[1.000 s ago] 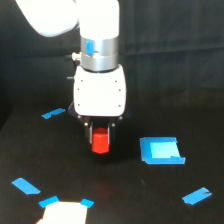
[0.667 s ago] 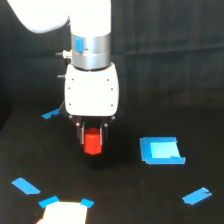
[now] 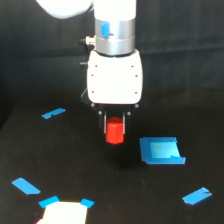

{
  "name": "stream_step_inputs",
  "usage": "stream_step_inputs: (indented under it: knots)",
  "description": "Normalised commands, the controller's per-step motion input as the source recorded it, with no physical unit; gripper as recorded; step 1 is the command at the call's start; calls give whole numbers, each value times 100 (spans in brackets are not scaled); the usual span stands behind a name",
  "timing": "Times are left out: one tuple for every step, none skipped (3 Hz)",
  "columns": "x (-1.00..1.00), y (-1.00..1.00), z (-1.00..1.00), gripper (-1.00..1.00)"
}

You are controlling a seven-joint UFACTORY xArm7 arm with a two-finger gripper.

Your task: Pick up the red object from the table

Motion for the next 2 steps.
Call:
stream_step_inputs:
  knots:
    - [23, -25, 84, -80]
    - [13, -11, 54, -100]
